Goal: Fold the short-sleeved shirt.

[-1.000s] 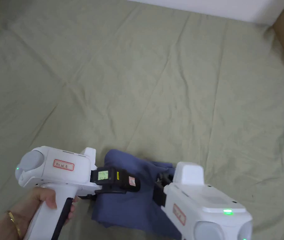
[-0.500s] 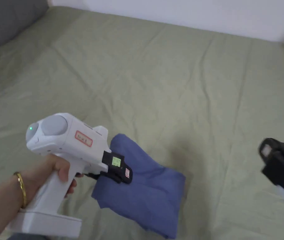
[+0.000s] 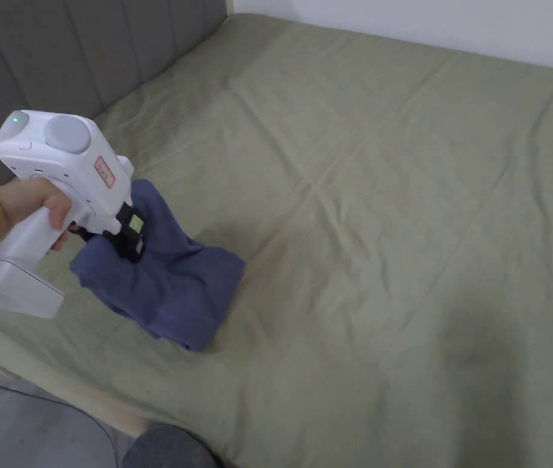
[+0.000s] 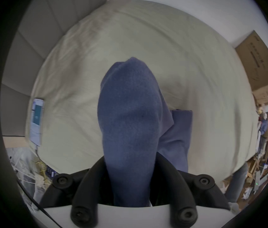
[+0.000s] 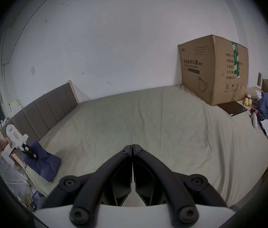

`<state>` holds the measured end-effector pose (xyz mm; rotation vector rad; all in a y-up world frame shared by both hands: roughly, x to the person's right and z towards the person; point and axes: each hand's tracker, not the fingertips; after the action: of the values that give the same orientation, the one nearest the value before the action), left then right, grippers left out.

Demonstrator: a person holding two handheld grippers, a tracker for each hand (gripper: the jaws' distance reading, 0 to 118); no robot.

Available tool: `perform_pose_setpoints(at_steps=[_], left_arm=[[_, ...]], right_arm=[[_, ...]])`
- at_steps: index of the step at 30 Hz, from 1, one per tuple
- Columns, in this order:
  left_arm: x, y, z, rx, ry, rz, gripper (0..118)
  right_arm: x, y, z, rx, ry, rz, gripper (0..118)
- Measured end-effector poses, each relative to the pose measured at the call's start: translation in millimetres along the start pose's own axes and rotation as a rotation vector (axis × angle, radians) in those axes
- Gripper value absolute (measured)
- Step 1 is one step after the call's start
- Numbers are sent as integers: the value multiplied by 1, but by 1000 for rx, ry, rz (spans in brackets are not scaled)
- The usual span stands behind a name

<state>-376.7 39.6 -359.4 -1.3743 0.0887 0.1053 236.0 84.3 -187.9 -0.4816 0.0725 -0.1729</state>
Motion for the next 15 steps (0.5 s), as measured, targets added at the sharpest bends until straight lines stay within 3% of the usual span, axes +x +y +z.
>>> perform_pose_setpoints(at_steps=[2, 3, 5, 6, 9, 10, 11, 14, 15], left_arm=[[-9, 1, -5, 13, 41, 14, 25], [-13, 0, -8, 18, 83, 19, 36], [-14, -5, -14, 57, 215, 3, 69], [-23, -5, -23, 80, 294, -33, 76], [-14, -17, -9, 214, 383, -75, 76], [-7, -19, 3, 283, 398, -48, 73], [-2, -21, 16, 350, 393, -27, 63], [23, -26, 63, 602, 347, -5, 1], [35, -31, 79, 688, 329, -4, 0]], right_arm=[[-4, -1, -4, -13, -3, -1, 0], [-5, -1, -6, -18, -3, 0, 0], [-10, 1, -8, -21, -3, 9, 0], [-11, 2, -9, -22, -4, 14, 0], [-13, 8, -8, -17, 3, 29, 0], [-13, 10, -7, -11, 3, 37, 0], [-12, 13, -4, -4, 4, 43, 0], [-1, 22, 7, 30, 0, 65, 0], [2, 26, 11, 42, -3, 67, 0]])
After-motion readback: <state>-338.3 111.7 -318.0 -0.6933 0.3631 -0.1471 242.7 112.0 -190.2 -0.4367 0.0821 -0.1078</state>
